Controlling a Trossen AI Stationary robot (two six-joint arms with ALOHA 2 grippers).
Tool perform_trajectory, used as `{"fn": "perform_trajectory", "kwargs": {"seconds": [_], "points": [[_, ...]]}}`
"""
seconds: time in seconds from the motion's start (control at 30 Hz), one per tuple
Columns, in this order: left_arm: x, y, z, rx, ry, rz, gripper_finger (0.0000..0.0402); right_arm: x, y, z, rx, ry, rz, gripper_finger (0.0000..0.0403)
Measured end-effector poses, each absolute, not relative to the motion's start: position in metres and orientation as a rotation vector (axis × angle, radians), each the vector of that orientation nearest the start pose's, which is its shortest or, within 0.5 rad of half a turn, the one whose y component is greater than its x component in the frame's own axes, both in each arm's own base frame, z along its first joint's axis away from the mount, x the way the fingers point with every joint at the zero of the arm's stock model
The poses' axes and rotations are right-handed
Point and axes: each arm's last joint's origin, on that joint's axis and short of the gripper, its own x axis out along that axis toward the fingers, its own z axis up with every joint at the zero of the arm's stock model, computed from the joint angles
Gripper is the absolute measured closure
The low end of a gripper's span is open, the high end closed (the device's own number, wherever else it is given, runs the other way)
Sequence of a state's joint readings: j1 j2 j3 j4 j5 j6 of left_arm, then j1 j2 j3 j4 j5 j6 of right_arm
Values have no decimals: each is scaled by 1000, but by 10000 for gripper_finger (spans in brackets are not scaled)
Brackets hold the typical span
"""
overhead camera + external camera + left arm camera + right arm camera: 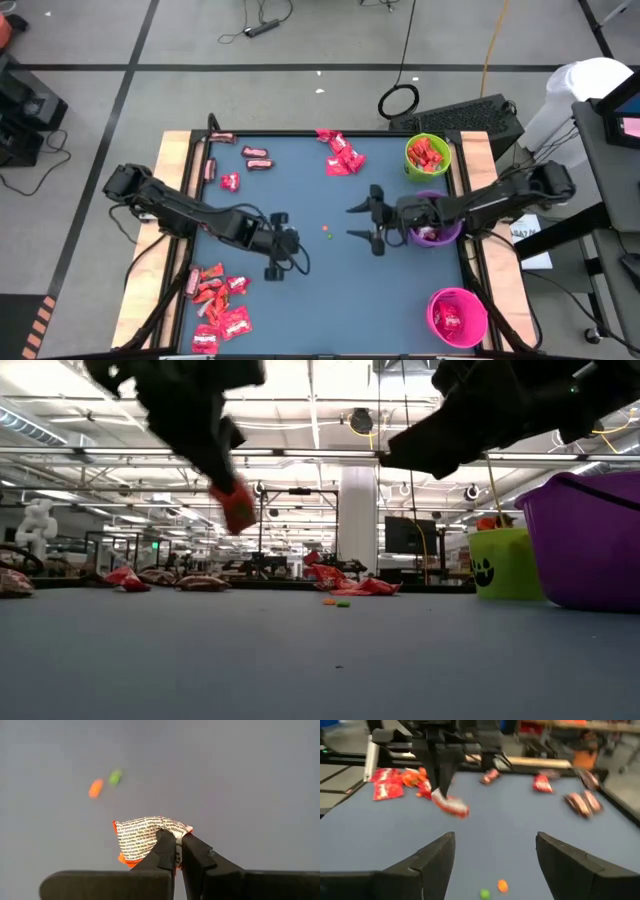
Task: Organize candy in baskets
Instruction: Put the orange chocolate bar into the green bucket
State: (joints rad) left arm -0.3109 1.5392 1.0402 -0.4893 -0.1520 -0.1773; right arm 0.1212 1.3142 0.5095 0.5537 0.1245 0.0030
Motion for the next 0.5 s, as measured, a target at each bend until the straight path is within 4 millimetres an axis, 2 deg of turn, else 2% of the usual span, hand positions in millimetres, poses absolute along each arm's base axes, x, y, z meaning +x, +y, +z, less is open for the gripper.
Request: {"fn": "perform_trajectory", "kwargs": {"seconds": [0.3,0.5], "points": [[312,-96,236,139,747,-184,384,284,50,175,-134,82,115,150],[317,-98,242,146,660,-206,384,308,56,162,-166,85,120,164]]}}
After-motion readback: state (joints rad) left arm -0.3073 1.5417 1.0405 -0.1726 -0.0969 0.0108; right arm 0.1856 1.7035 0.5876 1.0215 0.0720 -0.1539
